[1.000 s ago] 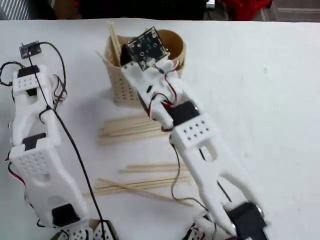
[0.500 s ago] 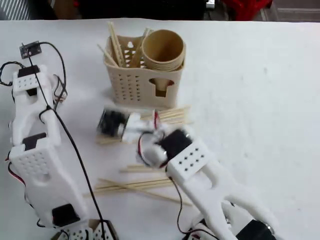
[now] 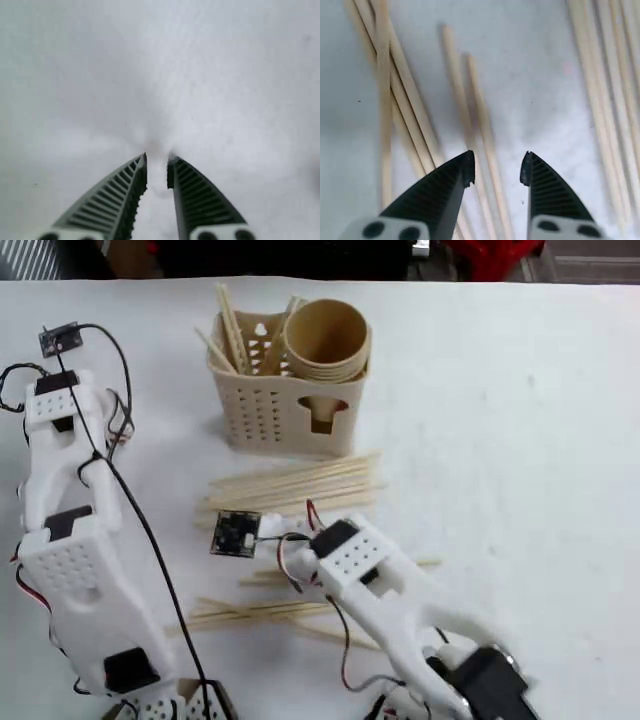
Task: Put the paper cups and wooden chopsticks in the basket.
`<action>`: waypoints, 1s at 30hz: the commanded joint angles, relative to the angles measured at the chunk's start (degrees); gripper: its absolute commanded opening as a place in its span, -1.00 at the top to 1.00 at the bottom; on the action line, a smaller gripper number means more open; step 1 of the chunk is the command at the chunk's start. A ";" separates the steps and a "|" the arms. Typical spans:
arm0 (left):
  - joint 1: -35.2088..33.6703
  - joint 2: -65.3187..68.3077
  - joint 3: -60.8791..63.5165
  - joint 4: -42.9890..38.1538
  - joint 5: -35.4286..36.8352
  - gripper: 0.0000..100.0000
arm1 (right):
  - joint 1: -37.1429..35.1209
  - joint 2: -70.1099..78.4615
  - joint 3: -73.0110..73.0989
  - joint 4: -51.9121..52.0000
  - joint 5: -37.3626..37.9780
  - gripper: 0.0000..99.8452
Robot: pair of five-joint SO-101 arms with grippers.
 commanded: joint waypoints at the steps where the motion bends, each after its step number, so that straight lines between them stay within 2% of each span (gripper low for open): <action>1: 0.13 -0.84 -0.79 -0.70 0.53 0.82 | 2.15 3.30 -3.69 -1.45 0.88 0.67; 10: 0.13 -0.84 -0.79 -0.79 0.53 0.82 | 2.42 10.42 -4.57 -3.38 0.88 0.68; 16: 0.13 -0.75 -0.79 -0.79 0.53 0.82 | 4.97 11.12 -6.33 -3.38 0.26 0.98; 20: 0.13 -0.75 -0.70 -1.05 0.53 0.82 | 5.93 10.59 -6.77 -3.47 -1.67 0.97; 30: 0.13 -0.66 -0.70 -1.05 0.53 0.82 | 6.02 -5.85 -7.12 0.66 -4.92 0.97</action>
